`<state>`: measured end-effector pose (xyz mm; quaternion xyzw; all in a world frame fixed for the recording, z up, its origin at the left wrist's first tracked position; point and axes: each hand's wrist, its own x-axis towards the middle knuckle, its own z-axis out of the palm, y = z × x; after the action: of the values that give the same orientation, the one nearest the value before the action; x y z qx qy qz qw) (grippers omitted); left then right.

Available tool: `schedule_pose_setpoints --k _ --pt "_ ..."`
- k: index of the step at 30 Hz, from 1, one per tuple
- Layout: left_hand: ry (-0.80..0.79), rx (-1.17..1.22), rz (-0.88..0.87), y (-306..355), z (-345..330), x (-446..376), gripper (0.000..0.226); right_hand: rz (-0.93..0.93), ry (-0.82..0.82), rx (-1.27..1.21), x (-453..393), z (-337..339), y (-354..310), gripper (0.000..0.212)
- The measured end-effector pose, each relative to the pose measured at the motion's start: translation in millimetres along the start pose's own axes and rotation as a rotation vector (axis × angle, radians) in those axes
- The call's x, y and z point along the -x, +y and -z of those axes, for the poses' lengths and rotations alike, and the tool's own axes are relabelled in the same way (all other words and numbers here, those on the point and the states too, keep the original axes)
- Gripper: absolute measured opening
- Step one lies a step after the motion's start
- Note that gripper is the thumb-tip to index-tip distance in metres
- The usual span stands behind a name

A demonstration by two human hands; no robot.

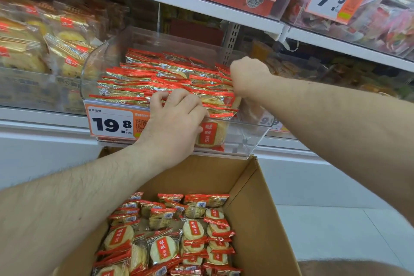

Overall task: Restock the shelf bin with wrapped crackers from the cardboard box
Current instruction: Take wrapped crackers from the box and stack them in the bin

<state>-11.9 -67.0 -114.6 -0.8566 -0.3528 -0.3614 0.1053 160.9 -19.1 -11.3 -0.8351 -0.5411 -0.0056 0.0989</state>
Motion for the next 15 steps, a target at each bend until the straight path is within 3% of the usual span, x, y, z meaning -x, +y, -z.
schedule_pose_setpoints --k 2,6,11,15 --pt "-0.018 0.0 0.005 0.7 0.8 0.0 0.027 -0.151 -0.064 -0.325 0.0 0.7 -0.4 0.011" --pt "-0.048 0.004 0.034 2.9 4.0 -2.5 0.026 -0.412 -0.414 -0.856 10.9 -21.2 5.4 0.037" --pt "-0.088 0.002 0.06 3.5 5.5 -5.7 0.024 -0.384 -0.357 -1.135 15.1 -32.5 16.3 0.049" --pt "-0.087 0.012 0.068 3.5 6.5 -5.4 0.023 -0.37 -0.379 -1.174 13.2 -31.3 17.9 0.058"
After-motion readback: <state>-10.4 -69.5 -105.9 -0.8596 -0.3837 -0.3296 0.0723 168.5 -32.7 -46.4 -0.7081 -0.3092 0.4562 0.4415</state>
